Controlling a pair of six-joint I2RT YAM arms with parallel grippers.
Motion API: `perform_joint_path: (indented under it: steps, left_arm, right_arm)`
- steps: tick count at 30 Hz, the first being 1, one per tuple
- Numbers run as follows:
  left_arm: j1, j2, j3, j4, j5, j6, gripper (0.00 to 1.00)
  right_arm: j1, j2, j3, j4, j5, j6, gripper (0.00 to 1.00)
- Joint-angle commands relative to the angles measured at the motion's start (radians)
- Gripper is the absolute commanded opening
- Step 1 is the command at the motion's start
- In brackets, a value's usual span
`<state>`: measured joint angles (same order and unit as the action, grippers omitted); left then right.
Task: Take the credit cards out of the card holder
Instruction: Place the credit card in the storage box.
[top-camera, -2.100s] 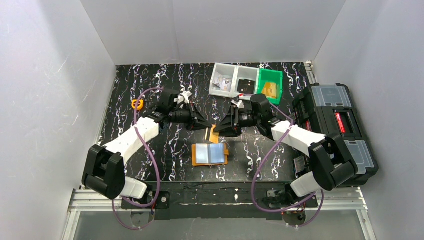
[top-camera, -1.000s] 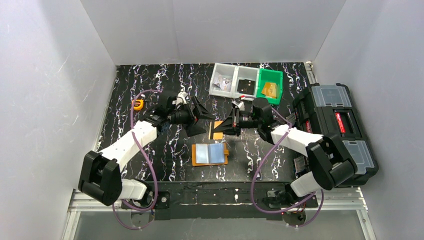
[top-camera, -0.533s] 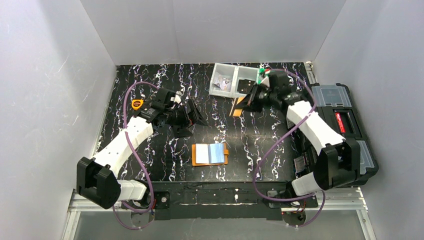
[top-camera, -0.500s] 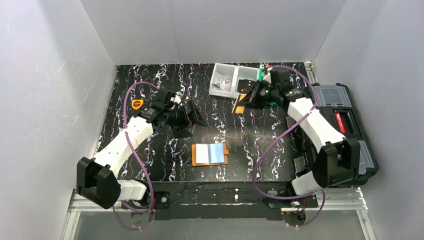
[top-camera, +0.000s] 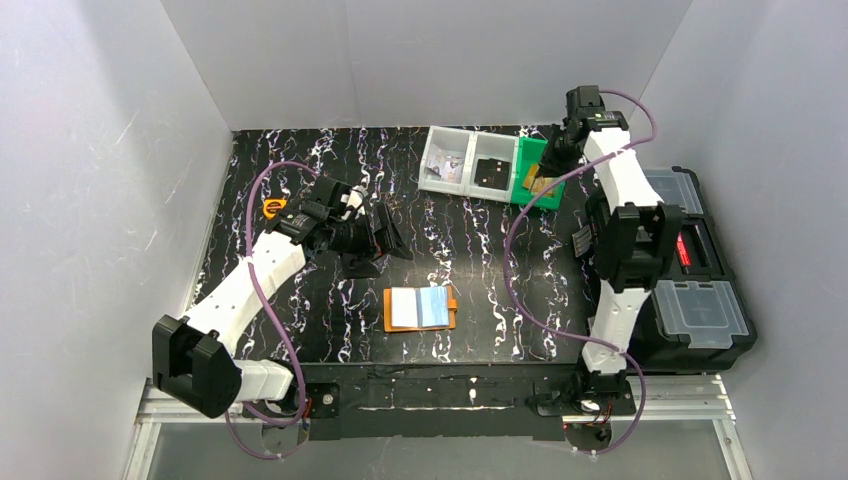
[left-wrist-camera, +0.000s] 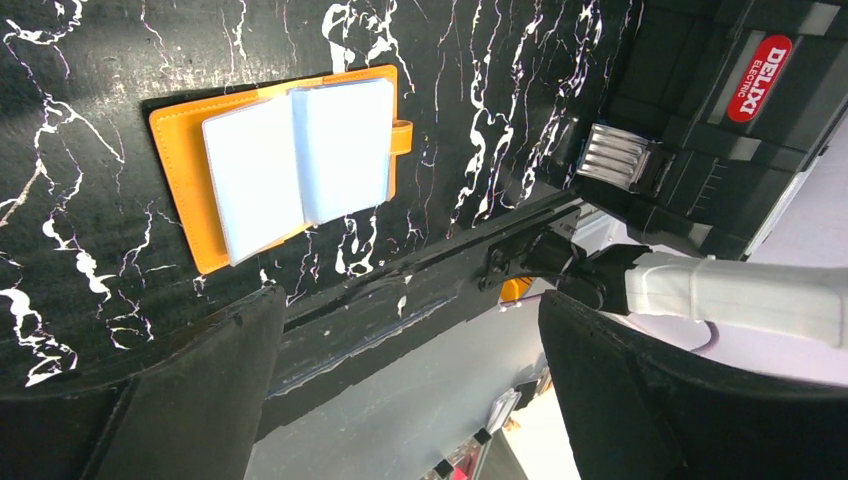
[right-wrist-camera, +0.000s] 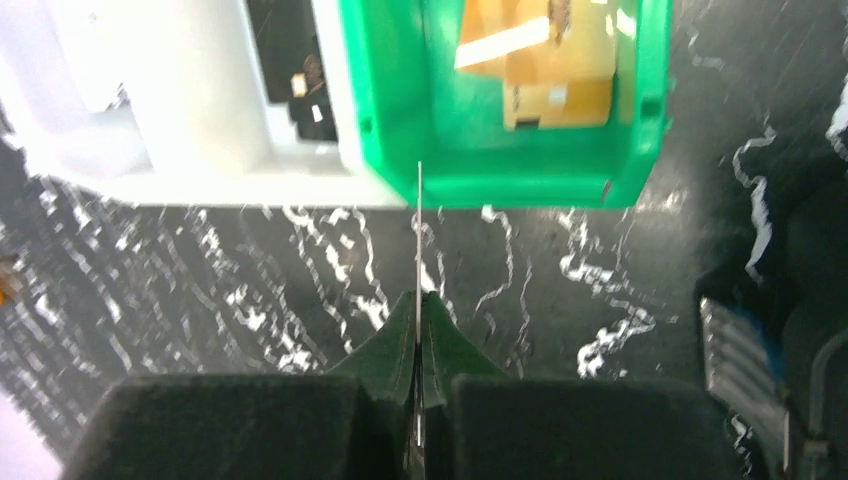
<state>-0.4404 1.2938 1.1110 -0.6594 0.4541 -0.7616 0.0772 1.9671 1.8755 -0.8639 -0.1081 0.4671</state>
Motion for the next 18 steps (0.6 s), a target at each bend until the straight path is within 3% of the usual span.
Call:
perform_joint_path:
  steps: [1, 10, 18]
  left_arm:
    - [0.005, -0.04, 0.035, -0.038, 0.02, 0.018, 0.98]
    - [0.005, -0.032, 0.058, -0.065, 0.009, 0.025, 0.98]
    - [0.005, -0.008, 0.091, -0.077, 0.005, 0.026, 0.98]
  right_arm:
    - [-0.001, 0.115, 0.179, -0.096, 0.103, -0.064, 0.01]
    - [-0.026, 0.345, 0.426, -0.114, 0.103, -0.077, 0.01]
    - [-0.042, 0.45, 0.489, -0.083, 0.033, -0.073, 0.01]
